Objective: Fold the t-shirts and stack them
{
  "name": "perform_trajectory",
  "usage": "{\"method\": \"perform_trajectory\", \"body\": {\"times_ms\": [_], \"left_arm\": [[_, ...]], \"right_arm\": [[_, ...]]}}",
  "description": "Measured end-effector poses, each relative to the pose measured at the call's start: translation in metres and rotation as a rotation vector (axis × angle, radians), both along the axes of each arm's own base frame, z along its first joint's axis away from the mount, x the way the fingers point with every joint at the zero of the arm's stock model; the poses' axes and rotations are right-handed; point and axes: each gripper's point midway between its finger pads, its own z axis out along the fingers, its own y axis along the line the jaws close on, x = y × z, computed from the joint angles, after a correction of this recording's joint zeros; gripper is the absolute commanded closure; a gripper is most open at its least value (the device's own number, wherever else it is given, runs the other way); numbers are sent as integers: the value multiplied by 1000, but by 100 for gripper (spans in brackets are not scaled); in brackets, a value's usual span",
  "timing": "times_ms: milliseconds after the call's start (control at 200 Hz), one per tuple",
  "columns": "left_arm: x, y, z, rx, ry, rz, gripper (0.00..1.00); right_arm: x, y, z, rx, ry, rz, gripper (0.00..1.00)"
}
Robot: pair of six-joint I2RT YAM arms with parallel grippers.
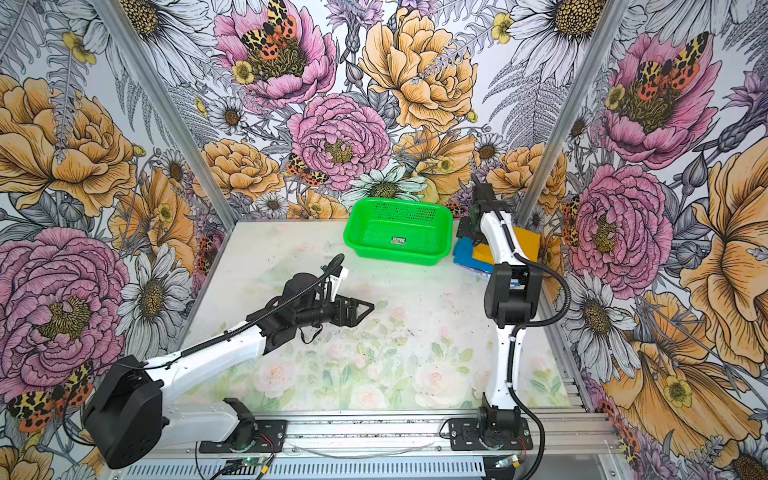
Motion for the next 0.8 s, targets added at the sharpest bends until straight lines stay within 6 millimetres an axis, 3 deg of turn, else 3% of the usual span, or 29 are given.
{"method": "perform_trajectory", "body": {"times_ms": [210, 470, 700, 795], "left_arm": [[-3, 5, 21, -33, -43, 5, 1], [-4, 8, 22, -36, -46, 9, 1], [-7, 10, 20, -34, -43, 10, 1], [-8, 12, 21, -37, -48, 11, 1]], "right_arm": [[-2, -15, -14, -208, 76, -46, 38], [-7, -22, -39, -303, 165, -46, 41], [-9, -23, -40, -355, 186, -49, 76], [-9, -26, -40, -386, 195, -48, 79]]}}
